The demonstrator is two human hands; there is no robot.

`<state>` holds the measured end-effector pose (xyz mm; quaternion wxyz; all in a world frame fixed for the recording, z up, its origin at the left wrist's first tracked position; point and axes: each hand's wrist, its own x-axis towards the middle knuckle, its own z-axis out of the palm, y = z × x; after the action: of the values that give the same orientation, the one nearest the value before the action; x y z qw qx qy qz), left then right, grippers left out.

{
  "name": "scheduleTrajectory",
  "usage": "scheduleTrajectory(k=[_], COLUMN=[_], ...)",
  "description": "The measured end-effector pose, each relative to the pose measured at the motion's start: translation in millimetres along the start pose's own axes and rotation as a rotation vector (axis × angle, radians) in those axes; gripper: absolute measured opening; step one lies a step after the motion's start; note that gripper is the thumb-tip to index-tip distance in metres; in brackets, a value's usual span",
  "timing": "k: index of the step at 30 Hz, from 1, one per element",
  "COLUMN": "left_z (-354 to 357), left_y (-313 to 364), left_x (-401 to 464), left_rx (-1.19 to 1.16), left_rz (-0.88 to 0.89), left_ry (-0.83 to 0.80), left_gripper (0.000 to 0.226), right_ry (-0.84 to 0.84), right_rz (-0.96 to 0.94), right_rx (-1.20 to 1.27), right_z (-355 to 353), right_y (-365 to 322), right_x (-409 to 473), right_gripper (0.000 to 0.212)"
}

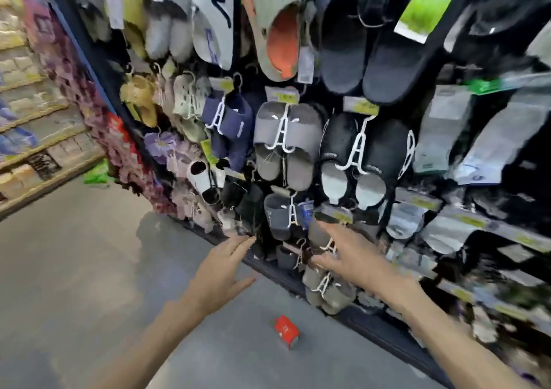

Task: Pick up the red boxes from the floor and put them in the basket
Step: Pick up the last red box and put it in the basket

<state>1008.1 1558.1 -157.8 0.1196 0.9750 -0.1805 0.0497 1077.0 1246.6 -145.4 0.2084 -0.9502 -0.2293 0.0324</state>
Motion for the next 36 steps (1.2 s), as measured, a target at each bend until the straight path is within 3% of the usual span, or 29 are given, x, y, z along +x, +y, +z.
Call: scheduleTrajectory(k=[11, 14, 18, 27, 31, 36], left_z=[151, 227, 354, 624, 694, 737], left_y=[-130, -165, -209, -296, -308, -316], left_x=[60, 54, 36, -25, -54, -72], left_rx=[-0.148, -0.209, -0.240, -0.257, -0.285, -0.313], left_rz=[0.018, 0.002, -0.052, -0.136, -0.159, -0.188], left_ry=[-0.204, -0.259, -0.304, -0.364, -0.367, -0.407], left_gripper=[0.075, 0.075, 0.075, 0.076, 0.078, 0.076], right_ry=[-0.180, -0.195, -0.251, -0.156, -0.139, -0.123], right_rz=[0.308, 0.371, 0.469, 0.612, 0.623, 0.633], right_rx=[0.163, 0.223, 0.264, 0.278, 0.260, 0.165], right_z=[186, 271, 403, 735, 829, 884], right_y=[41, 62, 98, 199, 229, 245], right_x=[63, 67, 73, 91, 92, 95], right_gripper=[0.084, 0.095, 0.083, 0.089, 0.094, 0.098])
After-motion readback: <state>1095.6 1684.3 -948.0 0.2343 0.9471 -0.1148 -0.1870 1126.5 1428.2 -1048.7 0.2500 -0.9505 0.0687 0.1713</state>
